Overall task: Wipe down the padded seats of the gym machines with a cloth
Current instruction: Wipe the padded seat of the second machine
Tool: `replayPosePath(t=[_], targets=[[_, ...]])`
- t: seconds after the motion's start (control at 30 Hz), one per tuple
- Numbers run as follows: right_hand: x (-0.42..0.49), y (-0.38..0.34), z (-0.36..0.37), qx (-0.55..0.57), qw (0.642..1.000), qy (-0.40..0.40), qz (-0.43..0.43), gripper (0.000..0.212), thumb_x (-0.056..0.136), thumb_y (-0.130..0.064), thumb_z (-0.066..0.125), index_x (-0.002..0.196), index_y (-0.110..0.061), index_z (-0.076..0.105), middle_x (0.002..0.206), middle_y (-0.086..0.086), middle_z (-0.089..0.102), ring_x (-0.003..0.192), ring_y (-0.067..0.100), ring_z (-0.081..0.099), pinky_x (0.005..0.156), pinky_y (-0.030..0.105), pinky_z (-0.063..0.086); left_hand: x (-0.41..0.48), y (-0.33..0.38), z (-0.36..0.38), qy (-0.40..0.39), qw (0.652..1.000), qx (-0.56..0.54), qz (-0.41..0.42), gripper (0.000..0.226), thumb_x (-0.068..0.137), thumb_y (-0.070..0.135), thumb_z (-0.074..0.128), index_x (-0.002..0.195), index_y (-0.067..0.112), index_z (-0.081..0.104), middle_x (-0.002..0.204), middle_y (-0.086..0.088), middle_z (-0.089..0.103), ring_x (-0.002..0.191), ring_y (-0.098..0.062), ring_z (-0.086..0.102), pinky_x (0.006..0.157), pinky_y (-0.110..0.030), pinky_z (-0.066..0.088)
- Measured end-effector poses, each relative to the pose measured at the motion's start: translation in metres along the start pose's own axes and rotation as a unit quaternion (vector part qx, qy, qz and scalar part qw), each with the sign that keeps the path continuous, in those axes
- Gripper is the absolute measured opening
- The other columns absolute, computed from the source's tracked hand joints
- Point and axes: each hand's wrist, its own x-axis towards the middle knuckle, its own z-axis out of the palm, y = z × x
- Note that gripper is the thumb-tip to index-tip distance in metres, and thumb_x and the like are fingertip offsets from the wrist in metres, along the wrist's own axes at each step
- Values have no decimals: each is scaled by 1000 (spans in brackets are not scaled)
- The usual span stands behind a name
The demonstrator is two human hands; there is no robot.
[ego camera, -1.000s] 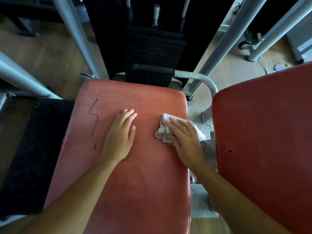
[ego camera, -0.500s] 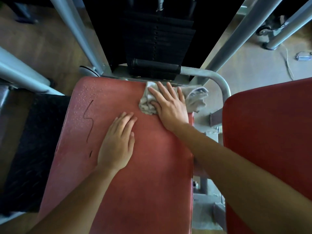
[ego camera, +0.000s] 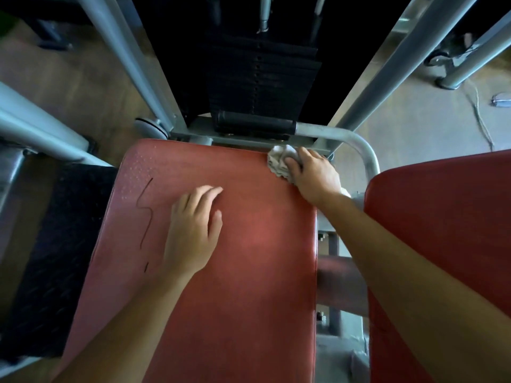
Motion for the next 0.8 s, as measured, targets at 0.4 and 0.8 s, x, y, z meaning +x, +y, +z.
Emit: replayPosePath(t=[0.4,0.8], targets=[[28,-35,-2,-21,992,-90,-90,30,99,-50,49,121,-33,59,122,1,68,117,28,59,93,41,38,2,-13,11,-11,999,-13,28,44,99,18,44,141,9,54,148,-2,51,129,-26,49,114,-40,37],[32,-79,27,-69,984,-67,-149,36,101,-51,42,129,-32,55,130,-5,64,124,26,55,98,43,35,1,-10,11,-6,1000,-10,20,44,99,16,45,141,10,55,148,-1,51,129,-24,49,113,-39,38]])
